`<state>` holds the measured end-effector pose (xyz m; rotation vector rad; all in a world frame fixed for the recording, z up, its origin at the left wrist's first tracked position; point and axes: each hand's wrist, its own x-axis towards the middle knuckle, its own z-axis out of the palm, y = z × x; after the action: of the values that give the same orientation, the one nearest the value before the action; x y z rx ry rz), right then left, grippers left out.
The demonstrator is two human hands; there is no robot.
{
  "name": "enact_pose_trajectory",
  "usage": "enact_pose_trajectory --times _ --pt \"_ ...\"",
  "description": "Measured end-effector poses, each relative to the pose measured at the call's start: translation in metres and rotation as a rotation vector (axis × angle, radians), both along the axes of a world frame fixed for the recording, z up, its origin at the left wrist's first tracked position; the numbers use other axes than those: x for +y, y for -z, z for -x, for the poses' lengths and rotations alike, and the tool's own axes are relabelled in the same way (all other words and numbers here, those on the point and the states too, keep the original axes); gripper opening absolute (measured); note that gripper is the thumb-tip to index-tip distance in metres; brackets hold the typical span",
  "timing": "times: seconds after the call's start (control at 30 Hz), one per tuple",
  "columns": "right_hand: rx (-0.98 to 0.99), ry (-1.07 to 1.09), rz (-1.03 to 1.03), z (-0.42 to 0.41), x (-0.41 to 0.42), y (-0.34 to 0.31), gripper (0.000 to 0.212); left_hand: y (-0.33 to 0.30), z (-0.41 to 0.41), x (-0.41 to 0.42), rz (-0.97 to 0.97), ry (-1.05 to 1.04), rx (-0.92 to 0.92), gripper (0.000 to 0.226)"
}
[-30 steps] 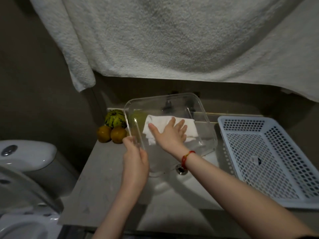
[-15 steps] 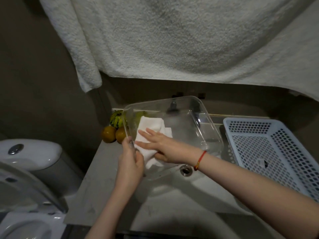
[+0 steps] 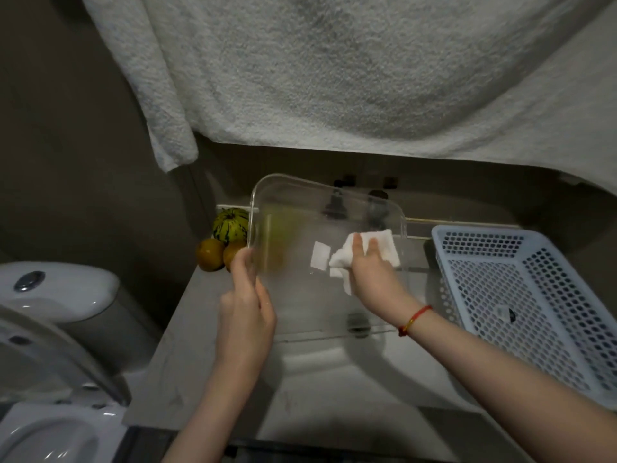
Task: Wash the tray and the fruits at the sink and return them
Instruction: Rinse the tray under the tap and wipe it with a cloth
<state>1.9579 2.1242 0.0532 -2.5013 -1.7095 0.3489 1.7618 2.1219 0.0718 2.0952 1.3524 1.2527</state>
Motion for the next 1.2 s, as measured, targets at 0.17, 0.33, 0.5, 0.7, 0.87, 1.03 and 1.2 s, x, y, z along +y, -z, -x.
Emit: enact_pose_trajectory --times 0.17,0.33,0.5,0.7,0.87,1.03,1.2 --pt "0.208 -0.041 -0.05 0.02 -0.005 0.017 0.066 -0.014 -0.004 0.006 -0.493 -0.1 0.314 0.029" --pt "0.282 0.034 -0.169 0.041 0.0 0.018 0.056 -0.025 -0.004 0.02 -0.642 -0.086 0.405 0.032" --pt "0.437 -0.129 -0.188 0.062 -0.004 0.007 0.05 -0.025 -0.003 0.027 -0.617 -0.102 0.451 0.031" --pt "0.622 -0.443 -0.391 0.079 -0.016 -0.004 0.06 -0.031 -0.004 0.034 -0.317 -0.168 0.288 0.034" --pt "0.15 -0.676 -0.549 0.06 -0.016 0.002 0.068 -0.027 -0.002 0.04 -0.076 -0.257 -0.013 0.039" --pt "-0.024 -0.581 -0.618 0.01 -0.02 0.007 0.038 -0.022 0.017 0.051 -0.003 -0.33 -0.054 0.042" --pt "-0.097 -0.497 -0.52 -0.014 -0.016 -0.002 0.046 -0.019 0.015 0.052 0.116 -0.339 -0.155 0.04"
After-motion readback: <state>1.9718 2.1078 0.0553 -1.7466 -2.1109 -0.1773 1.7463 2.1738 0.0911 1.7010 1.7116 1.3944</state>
